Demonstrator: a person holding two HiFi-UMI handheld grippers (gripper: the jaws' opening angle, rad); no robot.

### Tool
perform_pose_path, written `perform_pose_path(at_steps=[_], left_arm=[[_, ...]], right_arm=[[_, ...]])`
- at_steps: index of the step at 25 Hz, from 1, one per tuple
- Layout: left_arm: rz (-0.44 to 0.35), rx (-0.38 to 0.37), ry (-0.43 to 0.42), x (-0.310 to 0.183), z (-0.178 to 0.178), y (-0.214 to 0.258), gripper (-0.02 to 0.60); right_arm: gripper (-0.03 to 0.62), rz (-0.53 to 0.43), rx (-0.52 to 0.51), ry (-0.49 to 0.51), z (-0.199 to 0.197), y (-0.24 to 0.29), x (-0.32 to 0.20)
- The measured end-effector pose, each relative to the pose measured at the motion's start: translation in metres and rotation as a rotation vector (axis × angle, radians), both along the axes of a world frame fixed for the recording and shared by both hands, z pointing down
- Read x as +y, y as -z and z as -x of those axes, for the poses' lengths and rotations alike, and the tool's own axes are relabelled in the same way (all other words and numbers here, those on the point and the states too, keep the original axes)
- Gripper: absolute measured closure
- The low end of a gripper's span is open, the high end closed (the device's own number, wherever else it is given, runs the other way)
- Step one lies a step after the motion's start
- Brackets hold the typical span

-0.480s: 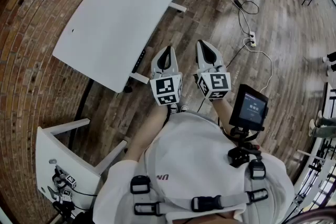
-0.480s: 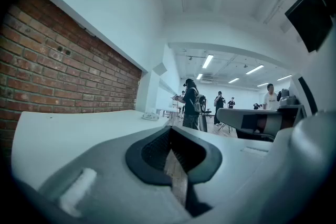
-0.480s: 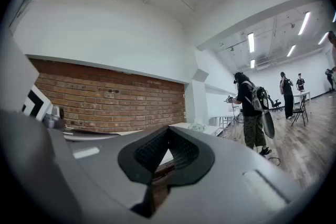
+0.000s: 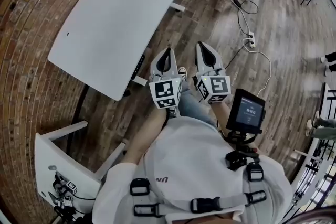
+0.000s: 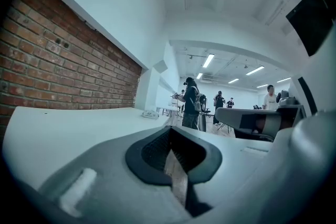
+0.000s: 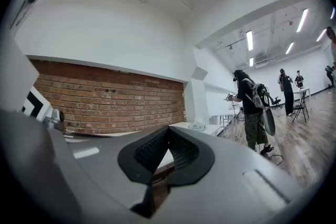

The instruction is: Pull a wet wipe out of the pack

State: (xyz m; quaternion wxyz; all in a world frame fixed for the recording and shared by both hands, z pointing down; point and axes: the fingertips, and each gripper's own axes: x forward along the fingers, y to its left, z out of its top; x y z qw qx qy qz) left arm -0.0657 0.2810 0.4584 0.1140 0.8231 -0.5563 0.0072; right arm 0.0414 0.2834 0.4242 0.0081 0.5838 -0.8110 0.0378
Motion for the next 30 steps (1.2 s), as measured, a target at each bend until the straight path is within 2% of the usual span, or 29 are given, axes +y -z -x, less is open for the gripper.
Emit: perform_pose_path(at_steps=[6, 10, 19, 30], left_arm=[[0.003, -0.015, 0.011, -0.055, -0.010, -0.006, 0.578], [0.016, -0.025, 0.041, -0.110, -0.019, -0.010, 0.578], [-0.006, -0.034, 0.087, -0.231, -0.054, 0.012, 0.578], [0.015, -0.031, 0.097, -0.313, -0.069, 0.002, 0.578]], right_arm=[[0.588, 0.026, -0.007, 0.020, -0.007, -0.016, -0.058], [0.588, 0.035, -0.023, 0.043, -0.020, -0.021, -0.112], [0.588, 0.046, -0.036, 0.128, -0.044, -0.012, -0.229], [0.588, 0.040, -0.044, 0.135, -0.060, -0.016, -0.311]])
